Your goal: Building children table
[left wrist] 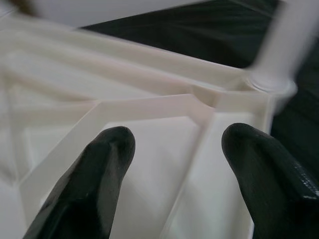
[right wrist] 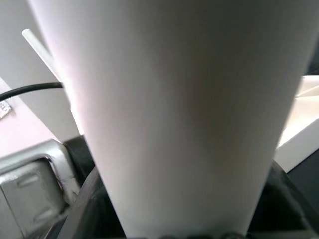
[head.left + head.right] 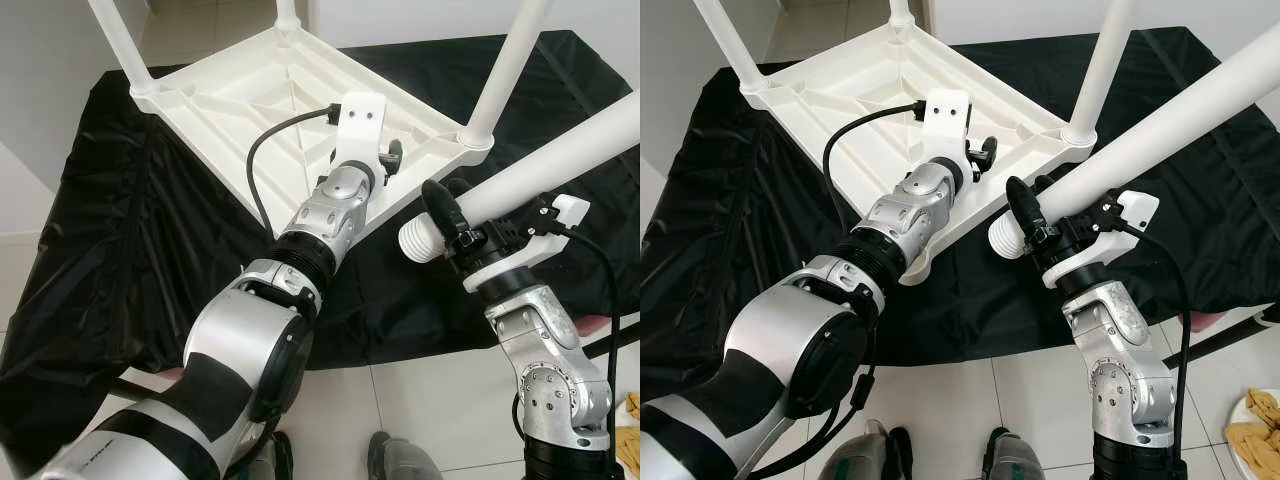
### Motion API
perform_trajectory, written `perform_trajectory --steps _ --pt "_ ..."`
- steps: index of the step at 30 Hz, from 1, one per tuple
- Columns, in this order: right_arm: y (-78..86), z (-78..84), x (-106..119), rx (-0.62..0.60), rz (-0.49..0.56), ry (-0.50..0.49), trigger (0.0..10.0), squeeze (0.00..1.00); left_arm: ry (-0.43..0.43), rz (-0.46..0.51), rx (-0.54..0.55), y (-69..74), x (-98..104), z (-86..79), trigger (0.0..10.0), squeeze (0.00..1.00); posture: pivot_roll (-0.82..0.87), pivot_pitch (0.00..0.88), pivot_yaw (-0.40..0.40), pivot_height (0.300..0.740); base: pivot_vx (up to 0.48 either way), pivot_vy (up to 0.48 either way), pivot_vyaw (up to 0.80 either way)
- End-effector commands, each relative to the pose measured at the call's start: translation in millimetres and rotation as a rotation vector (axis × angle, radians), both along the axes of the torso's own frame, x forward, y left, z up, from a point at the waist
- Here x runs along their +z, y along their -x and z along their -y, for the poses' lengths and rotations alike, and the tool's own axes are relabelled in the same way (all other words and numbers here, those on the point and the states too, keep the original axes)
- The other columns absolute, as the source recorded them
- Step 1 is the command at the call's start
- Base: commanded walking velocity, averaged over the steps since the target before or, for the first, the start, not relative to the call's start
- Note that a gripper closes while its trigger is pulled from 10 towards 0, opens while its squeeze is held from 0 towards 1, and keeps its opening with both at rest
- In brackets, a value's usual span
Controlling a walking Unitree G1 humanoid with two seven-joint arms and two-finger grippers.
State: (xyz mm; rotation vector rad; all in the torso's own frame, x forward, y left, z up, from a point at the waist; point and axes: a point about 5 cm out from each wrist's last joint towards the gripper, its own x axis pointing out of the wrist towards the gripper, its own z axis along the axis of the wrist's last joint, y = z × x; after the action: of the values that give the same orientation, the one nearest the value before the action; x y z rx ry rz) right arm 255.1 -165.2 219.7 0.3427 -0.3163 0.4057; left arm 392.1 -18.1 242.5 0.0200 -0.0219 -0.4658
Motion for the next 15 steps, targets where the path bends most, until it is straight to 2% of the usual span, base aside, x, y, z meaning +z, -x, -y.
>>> perform_trajectory --steps 1,2,4,5,6,7,8,9,10,11,13,15 --pt "-0.2 0.8 1 -0.002 0.015 -0.011 10.0 0.00 -0.081 0.054 -0.019 -5.7 3 -16.5 10.0 0.00 -0.04 0.138 0.085 0.740 0.000 0.000 0.00" --pt "-1.2 2.1 1 -0.014 0.016 -0.010 10.0 0.00 -0.110 0.064 -0.001 -9.0 3 -26.7 10.0 0.00 -0.04 0.136 0.085 0.740 0.000 0.000 0.00" --pt "-1.2 2.1 1 -0.014 0.016 -0.010 10.0 0.00 -0.110 0.064 -0.001 -9.0 3 -26.7 10.0 0.00 -0.04 0.136 0.085 0.740 0.000 0.000 0.00" --pt "-1.8 2.9 1 -0.021 0.016 -0.009 10.0 0.00 -0.124 0.068 0.007 -10.6 2 -32.0 10.0 0.00 -0.04 0.134 0.083 0.740 0.000 0.000 0.00" --pt "-4.4 5.4 2 -0.039 0.020 -0.017 10.0 0.00 -0.167 0.086 0.036 -15.0 3 -48.8 10.0 0.00 -0.03 0.126 0.077 0.740 0.000 0.000 0.00" --pt "-4.4 5.4 2 -0.039 0.020 -0.017 10.0 0.00 -0.167 0.086 0.036 -15.0 3 -48.8 10.0 0.00 -0.03 0.126 0.077 0.740 0.000 0.000 0.00" --pt "-6.7 7.3 3 -0.052 0.023 -0.027 10.0 0.00 -0.205 0.103 0.062 -18.2 3 -63.1 10.0 0.00 -0.03 0.122 0.075 0.740 0.000 0.000 0.00" --pt "-6.7 7.3 3 -0.052 0.023 -0.027 10.0 0.00 -0.205 0.103 0.062 -18.2 3 -63.1 10.0 0.00 -0.03 0.122 0.075 0.740 0.000 0.000 0.00" --pt "-9.0 9.1 4 -0.064 0.027 -0.038 10.0 0.00 -0.243 0.119 0.091 -21.1 5 -78.0 10.0 0.00 -0.03 0.119 0.071 0.740 0.000 0.000 0.00" --pt "-9.0 9.1 4 -0.064 0.027 -0.038 10.0 0.00 -0.243 0.119 0.091 -21.1 5 -78.0 10.0 0.00 -0.03 0.119 0.071 0.740 0.000 0.000 0.00" --pt "-13.6 11.3 8 -0.084 0.039 -0.055 10.0 0.00 -0.310 0.135 0.134 -24.6 7 -102.0 10.0 0.00 -0.02 0.113 0.061 0.740 0.000 0.000 0.00" --pt "-13.6 11.3 8 -0.084 0.039 -0.055 10.0 0.00 -0.310 0.135 0.134 -24.6 7 -102.0 10.0 0.00 -0.02 0.113 0.061 0.740 0.000 0.000 0.00"
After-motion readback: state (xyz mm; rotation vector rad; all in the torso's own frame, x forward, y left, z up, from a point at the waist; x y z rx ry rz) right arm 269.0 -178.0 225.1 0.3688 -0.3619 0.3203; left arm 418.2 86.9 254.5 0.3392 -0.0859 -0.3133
